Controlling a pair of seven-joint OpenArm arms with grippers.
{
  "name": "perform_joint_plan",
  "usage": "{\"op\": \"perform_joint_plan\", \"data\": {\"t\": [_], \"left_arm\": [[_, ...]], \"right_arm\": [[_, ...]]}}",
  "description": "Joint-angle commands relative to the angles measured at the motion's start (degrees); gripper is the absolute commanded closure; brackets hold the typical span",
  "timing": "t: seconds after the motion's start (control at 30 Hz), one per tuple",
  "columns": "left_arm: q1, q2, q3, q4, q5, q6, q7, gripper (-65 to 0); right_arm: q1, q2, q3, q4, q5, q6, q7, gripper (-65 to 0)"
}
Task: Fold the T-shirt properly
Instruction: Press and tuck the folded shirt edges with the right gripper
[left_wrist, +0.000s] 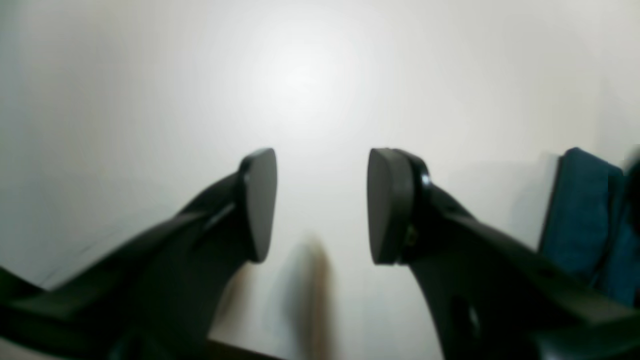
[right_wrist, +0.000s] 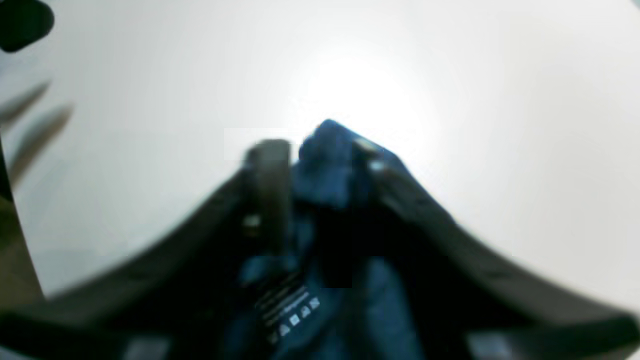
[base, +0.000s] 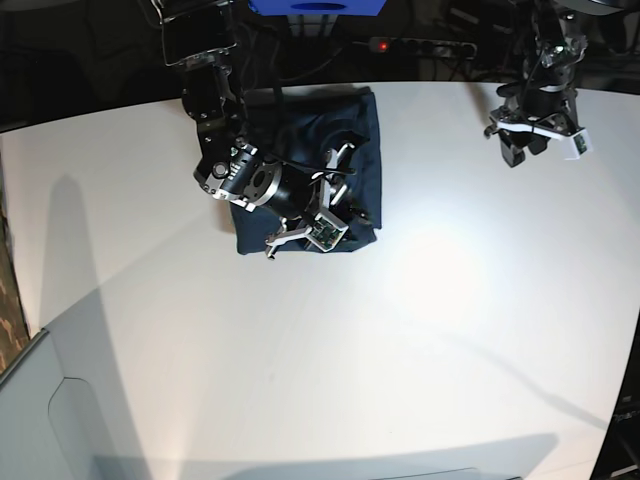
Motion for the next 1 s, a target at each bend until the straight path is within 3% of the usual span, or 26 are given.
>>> {"op": "perform_joint_plan", "data": {"t": [0.0,0.1,0.17,0.37,0.57,0.97], "left_arm": [[0.2,-0.5,-0.3,1.0,-0.3,-0.1,-1.1,-28.4],[-0.1,-0.5,-0.3,1.0,-0.3,-0.1,-1.1,-28.4],[-0.3,-0.5,-0.3,1.0,-0.3,-0.1,-1.1,-28.4],[-0.5,-0.5,-0.1,1.0,-0.3,-0.1,-1.1,-28.4],[-1.2,-0.6,-0.3,1.0,-0.3,-0.1,-1.1,-28.4],[-1.2,-0.7,-0.3,0.9,-0.3,-0.1,-1.1,-28.4]], "right_arm": [[0.6,-0.4,-0.3,1.2,1.6,0.5,1.8,-28.4],[-0.1,-0.2,-1.0,3.3,1.6,0.5,1.9,-42.4],[-1.9,-0.1,-0.5,5.7,1.6,0.5,1.9,-45.7],[-5.9,2.1,-0.8,8.3,1.6,0.5,1.7,-41.8],[-9.6,2.0,-1.4,7.5,1.4,0.6,1.7,-40.4],[-9.6,6.9,-15.9,3.1,1.4,0.6,1.9,-40.2]]}}
